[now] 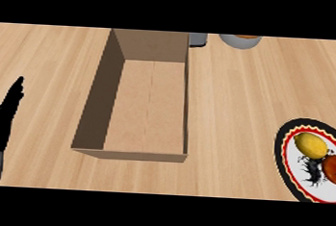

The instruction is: Pick the tomato from the plate and place it in the cardboard box

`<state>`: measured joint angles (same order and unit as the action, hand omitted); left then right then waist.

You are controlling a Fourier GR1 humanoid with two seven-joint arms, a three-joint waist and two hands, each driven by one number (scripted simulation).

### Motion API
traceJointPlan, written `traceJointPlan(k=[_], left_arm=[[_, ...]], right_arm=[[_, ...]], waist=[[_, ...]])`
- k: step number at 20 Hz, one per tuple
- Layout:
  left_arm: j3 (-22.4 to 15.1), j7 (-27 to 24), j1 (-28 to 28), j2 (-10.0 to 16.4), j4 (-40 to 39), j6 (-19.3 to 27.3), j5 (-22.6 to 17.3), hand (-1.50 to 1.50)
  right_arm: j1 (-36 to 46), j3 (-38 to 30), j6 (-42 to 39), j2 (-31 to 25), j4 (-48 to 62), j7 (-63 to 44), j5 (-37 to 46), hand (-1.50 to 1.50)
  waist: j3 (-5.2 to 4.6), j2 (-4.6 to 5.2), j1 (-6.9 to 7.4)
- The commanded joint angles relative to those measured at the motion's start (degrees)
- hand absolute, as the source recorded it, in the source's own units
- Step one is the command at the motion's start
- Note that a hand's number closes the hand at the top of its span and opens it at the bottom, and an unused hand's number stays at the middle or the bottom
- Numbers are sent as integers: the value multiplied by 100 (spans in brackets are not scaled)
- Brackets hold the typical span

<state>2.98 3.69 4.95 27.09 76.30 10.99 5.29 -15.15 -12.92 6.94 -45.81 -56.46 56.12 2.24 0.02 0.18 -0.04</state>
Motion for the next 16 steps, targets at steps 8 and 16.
traceJointPlan(k=[8,16], left_arm=[[129,-374,76,-48,-524,-99,100,0],[277,85,134,-122,-5,-277,188,0]], right_arm=[[134,979,-186,-881,-1188,-2731,1493,-150],[995,1199,-503,-419,-244,-2952,2406,-150]], waist=[[-24,-7,5],[-1,-14,23]])
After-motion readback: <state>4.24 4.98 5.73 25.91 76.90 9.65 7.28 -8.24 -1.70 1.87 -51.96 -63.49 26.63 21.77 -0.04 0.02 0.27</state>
